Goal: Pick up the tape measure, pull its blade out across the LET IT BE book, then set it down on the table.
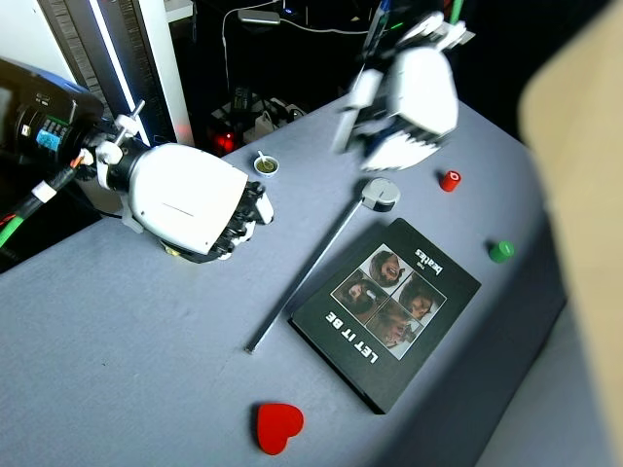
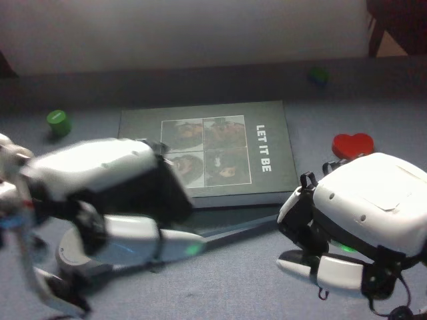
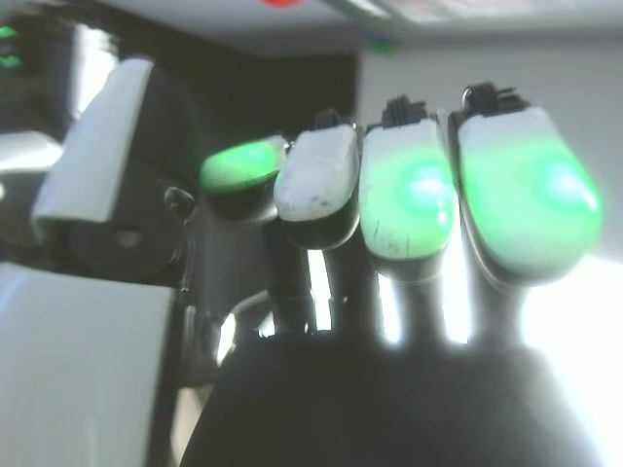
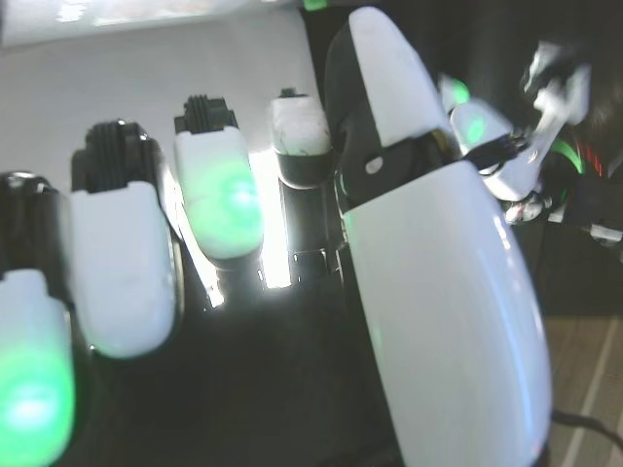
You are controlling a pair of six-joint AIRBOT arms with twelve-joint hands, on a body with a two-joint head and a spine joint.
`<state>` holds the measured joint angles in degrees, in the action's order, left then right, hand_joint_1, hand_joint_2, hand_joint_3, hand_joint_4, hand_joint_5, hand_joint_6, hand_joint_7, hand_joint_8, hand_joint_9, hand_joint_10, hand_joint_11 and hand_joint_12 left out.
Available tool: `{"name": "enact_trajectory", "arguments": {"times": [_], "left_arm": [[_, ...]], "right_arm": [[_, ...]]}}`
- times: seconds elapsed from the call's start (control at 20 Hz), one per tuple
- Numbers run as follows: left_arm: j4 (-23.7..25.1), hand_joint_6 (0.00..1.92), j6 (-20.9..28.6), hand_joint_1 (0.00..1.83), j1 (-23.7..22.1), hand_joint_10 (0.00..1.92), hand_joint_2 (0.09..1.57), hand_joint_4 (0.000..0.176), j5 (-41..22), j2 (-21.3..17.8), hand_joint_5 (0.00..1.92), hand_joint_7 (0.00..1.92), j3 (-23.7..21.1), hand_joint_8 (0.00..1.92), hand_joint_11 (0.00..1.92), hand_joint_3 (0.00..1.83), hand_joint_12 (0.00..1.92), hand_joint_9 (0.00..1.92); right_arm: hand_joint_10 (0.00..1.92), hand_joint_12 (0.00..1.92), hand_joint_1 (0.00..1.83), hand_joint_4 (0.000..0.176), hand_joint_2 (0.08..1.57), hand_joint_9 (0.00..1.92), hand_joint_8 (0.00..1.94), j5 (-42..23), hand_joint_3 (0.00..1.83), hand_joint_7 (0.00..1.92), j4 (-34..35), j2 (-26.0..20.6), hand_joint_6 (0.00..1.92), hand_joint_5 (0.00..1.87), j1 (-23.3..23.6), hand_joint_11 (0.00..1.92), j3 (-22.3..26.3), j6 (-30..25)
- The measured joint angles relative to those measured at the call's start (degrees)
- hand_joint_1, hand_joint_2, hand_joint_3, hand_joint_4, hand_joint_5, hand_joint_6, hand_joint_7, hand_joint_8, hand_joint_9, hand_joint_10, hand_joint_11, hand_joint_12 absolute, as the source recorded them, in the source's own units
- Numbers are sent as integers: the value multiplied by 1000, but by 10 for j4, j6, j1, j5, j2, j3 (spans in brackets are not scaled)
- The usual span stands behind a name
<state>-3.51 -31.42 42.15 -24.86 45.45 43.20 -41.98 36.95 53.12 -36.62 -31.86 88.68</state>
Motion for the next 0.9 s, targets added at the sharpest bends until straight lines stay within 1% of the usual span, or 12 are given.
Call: {"name": "enact_trajectory", "arguments": {"times": [0.15, 0.2, 0.3, 0.35, 0.5, 0.55, 0.6, 0.65, 0.7, 0.8, 0.85, 0.9], "left_arm": [[-223, 1921, -189, 765, -10, 1921, 1256, 0, -15, 18, 1251, 1271, -25, 1921, 1470, 1, 1921, 1427], [-275, 1921, -227, 802, -14, 1921, 1240, 0, -27, 21, 1228, 1246, -26, 1921, 1454, 0, 1921, 1398], [-346, 1921, -277, 830, -13, 1921, 1226, 0, -58, 23, 1205, 1224, -35, 1921, 1433, 0, 1921, 1376], [-363, 1921, -289, 818, -13, 1921, 1212, 0, -67, 24, 1122, 1183, -39, 1921, 1411, 0, 1921, 1333], [-378, 1921, -304, 750, -13, 1921, 1171, 0, -75, 26, 1102, 1151, -39, 1921, 1471, 0, 1921, 1314], [-381, 1921, -306, 870, -15, 1921, 1197, 0, -77, 26, 1122, 1147, -39, 1921, 1544, 2, 1921, 1375], [-381, 1921, -306, 870, -16, 1921, 1197, 0, -78, 26, 1122, 1147, -39, 1921, 1544, 2, 1921, 1375], [-382, 1921, -307, 976, -17, 1921, 1205, 0, -79, 26, 1051, 1079, -39, 1921, 1511, 1, 1921, 1356], [-382, 1921, -307, 1091, -18, 1921, 1308, 0, -79, 26, 1046, 1056, -39, 1921, 1573, 11, 1921, 1382], [-381, 1921, -306, 1088, -22, 1921, 1369, 0, -78, 24, 1053, 1054, -39, 1921, 1638, 10, 1921, 1408], [-382, 1921, -307, 1105, -26, 1921, 1417, 0, -78, 22, 1089, 1145, -39, 1921, 1759, 1, 1921, 1536], [-382, 1921, -306, 1135, -30, 1921, 1386, 0, -81, 21, 1097, 1214, -39, 1921, 1777, 0, 1921, 1575]], "right_arm": [[1921, 1921, 907, 176, 1378, 1712, 1941, 77, 0, 1501, -115, -16, 1921, 1270, 4, 1886, -30, -116], [1921, 1921, 887, 176, 1363, 1696, 1941, 97, 0, 1488, -126, -15, 1921, 1266, 10, 1866, -42, -137], [1921, 1921, 884, 176, 1367, 1694, 1941, 124, 0, 1483, -131, -15, 1921, 1266, 26, 1871, -60, -160], [1921, 1921, 916, 176, 1387, 1705, 1941, 138, 3, 1481, -133, -16, 1921, 1274, 33, 1902, -71, -176], [1921, 1921, 978, 176, 1336, 1724, 1941, 157, 0, 1477, -115, -21, 1921, 1253, 35, 1920, -79, -183], [1921, 1921, 996, 176, 1297, 1716, 1941, 161, 0, 1449, -97, -21, 1921, 1211, 31, 1921, -79, -172], [1921, 1921, 996, 176, 1297, 1716, 1941, 163, 0, 1449, -89, -21, 1921, 1211, 31, 1921, -79, -164], [1921, 1921, 1017, 176, 1292, 1719, 1941, 163, 0, 1445, -75, -21, 1921, 1202, 31, 1921, -79, -155], [1921, 1921, 1026, 176, 1283, 1718, 1941, 162, 0, 1446, -64, -21, 1921, 1211, 34, 1921, -79, -146], [1921, 1921, 1023, 176, 1277, 1711, 1941, 160, 0, 1437, -44, -20, 1921, 1200, 40, 1921, -79, -123], [1921, 1921, 1061, 176, 1230, 1703, 1941, 156, 0, 1436, -25, -19, 1921, 1207, 43, 1921, -79, -105], [1921, 1921, 1085, 176, 1204, 1721, 1941, 155, 0, 1455, -5, -18, 1919, 1160, 47, 1921, -79, -87]]}}
